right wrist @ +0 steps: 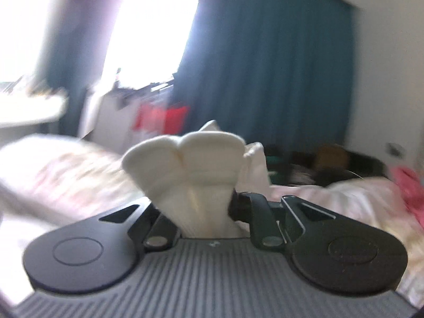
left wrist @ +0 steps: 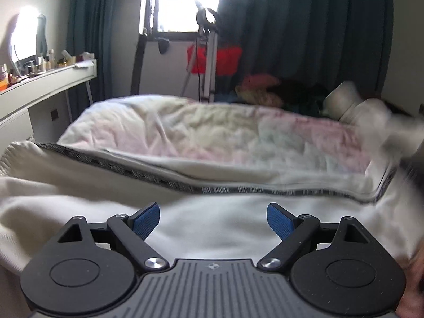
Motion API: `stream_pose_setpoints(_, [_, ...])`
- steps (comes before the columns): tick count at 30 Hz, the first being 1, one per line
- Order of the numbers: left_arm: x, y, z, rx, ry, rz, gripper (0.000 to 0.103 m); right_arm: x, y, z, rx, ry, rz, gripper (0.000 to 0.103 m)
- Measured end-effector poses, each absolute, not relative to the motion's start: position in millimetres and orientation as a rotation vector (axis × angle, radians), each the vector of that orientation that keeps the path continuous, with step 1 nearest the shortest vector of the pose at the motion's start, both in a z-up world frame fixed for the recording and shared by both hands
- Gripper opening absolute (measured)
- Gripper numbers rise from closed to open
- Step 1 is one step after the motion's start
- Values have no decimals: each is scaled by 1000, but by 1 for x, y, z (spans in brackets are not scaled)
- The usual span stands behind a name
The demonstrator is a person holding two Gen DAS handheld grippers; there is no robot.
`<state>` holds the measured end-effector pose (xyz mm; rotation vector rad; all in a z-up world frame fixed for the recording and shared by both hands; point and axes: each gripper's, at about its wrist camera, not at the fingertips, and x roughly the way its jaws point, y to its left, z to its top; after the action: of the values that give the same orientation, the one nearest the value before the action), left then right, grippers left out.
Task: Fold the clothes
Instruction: 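Lift the cuffs with the right gripper and fold them over the garment, then lay the cuffs on the sweatpants and open the right gripper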
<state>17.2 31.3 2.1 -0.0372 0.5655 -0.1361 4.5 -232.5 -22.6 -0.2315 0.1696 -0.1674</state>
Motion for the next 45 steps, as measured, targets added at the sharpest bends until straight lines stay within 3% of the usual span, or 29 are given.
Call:
stream_pose_setpoints(7, [23,61,10,-193,599,-120,90,14,-173,-100,-531,369,44,15])
stream_pose_setpoints(16, [34,85,7,-352,619,-129,90,-15,-143,-67,-450,253,129,15])
stream_pose_setpoints(20, [36,86,-3,-367,653,-124,90,-16,-125,-82,-436,313,176,18])
stream_pose_setpoints(23, [35,86,-7,-371,665,-123,90,-13,-127,-82,-427,353,204,24])
stream_pose_setpoints(28, [30,84,-5,-363,649,-138,90,-14,-138,-63,-311,438,266,73])
stream_pose_setpoints(30, [26,83,-4,-355,642,-145,90,-27,-152,-55,-190,478,273,82])
stream_pose_setpoints(33, [21,81,-3,-352,639,-168,90,-44,-175,-43,-20,535,275,82])
stream_pose_setpoints(45, [4,44,5,-305,605,-397,88,-32,-247,-25,167,511,-23,82])
